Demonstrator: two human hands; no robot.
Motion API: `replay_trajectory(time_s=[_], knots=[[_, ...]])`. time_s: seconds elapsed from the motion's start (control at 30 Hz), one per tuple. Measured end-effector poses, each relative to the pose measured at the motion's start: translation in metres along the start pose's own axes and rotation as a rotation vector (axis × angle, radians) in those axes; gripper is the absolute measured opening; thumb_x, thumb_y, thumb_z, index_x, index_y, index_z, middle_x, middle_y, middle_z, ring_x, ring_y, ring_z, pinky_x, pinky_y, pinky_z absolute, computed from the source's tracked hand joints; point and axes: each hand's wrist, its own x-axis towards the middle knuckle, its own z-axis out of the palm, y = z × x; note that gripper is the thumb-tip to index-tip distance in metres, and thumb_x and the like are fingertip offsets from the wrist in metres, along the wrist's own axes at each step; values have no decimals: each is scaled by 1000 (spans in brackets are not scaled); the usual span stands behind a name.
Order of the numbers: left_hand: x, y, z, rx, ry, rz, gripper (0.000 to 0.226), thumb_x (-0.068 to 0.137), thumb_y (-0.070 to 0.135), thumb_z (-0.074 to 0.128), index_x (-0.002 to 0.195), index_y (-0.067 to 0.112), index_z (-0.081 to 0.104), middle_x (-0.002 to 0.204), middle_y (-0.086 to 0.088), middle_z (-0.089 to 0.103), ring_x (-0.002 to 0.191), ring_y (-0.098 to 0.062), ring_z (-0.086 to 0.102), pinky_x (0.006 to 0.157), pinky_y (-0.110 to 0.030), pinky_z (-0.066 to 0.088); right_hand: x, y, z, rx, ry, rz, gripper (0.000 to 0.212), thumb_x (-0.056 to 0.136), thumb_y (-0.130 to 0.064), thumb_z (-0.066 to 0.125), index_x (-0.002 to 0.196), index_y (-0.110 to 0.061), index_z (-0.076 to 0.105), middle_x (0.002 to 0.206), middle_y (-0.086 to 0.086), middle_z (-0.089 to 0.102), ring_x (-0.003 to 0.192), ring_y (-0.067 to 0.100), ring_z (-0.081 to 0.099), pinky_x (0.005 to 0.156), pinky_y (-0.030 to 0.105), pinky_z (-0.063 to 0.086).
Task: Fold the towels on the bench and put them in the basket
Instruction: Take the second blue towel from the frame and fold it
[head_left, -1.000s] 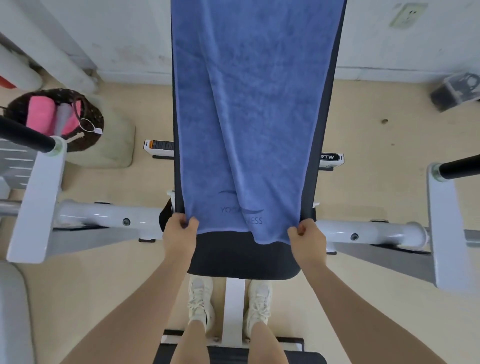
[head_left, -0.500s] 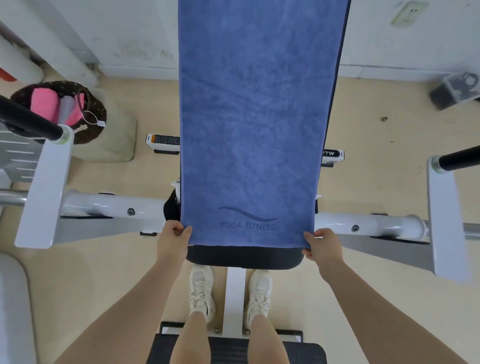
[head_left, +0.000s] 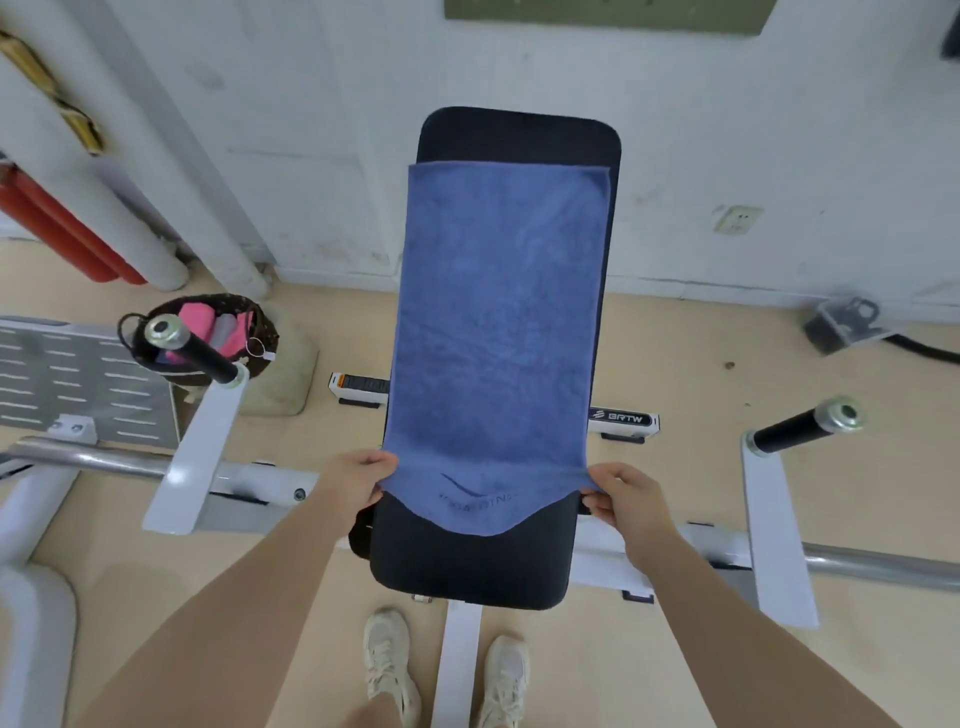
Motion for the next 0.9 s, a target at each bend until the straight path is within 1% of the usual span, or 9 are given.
replay_trajectory(time_s=[0.13,0.2,0.23,0.33,0.43,0.53,0.7,0.8,0.9], knots=[[-3,44,8,-312,9,-38,24,93,-3,39,98,-1,62,112,-16,56,90,-20,59,74,-24,53,7,-35,6,10,53,-15,21,87,0,46,77,-9,61,72,11,64,59,21,56,59,22,45],[4,58,9,-239,21,13,34,92,-11,33,111,-3,60,117,-15,51,96,-21,59,72,-21,55,15,-49,10,-71,120,-83,14,80,-2,56,81,-14,64,74,7,62,67,22,54,67,29,45],[7,63,7,-163,22,55,37,91,-14,35,115,-1,59,117,-14,50,97,-21,59,78,-22,54,18,-56,13,-115,147,-121,13,79,-7,60,86,-16,64,77,5,62,72,22,55,73,33,48],[26,76,1,41,-23,202,32,88,-7,52,115,6,60,100,-6,56,92,-19,53,87,-29,45,30,-81,25,-135,204,-223,9,82,-11,58,88,-16,63,81,3,64,82,25,59,84,43,51],[43,103,-4,71,-35,272,13,87,7,60,98,11,64,84,-3,60,89,-21,55,90,-38,46,45,-109,35,-178,335,-309,10,89,-15,51,85,-14,61,68,2,58,71,27,56,75,43,52],[61,135,-1,105,-68,316,19,91,17,57,105,5,63,91,-8,61,87,-22,56,87,-41,46,57,-135,41,-221,451,-350,11,91,-17,50,84,-13,57,62,-2,47,60,21,44,55,29,38],[80,189,3,48,-75,429,14,93,19,55,102,14,64,85,4,61,74,-9,54,65,-20,41,69,-178,56,-161,510,-393,10,91,-15,48,88,-17,57,66,-7,49,71,22,45,68,29,37],[93,216,5,-22,-116,450,15,97,20,48,103,21,61,96,5,63,94,-14,58,83,-23,42,83,-208,65,-131,479,-419,15,93,-17,45,95,-15,59,76,-2,53,75,19,46,71,28,37],[113,241,17,-96,-155,460,18,99,20,42,107,19,58,93,8,62,96,-17,57,93,-33,44,107,-236,70,-102,402,-460,15,94,-17,43,86,-14,54,74,-3,48,72,16,42,68,28,35]])
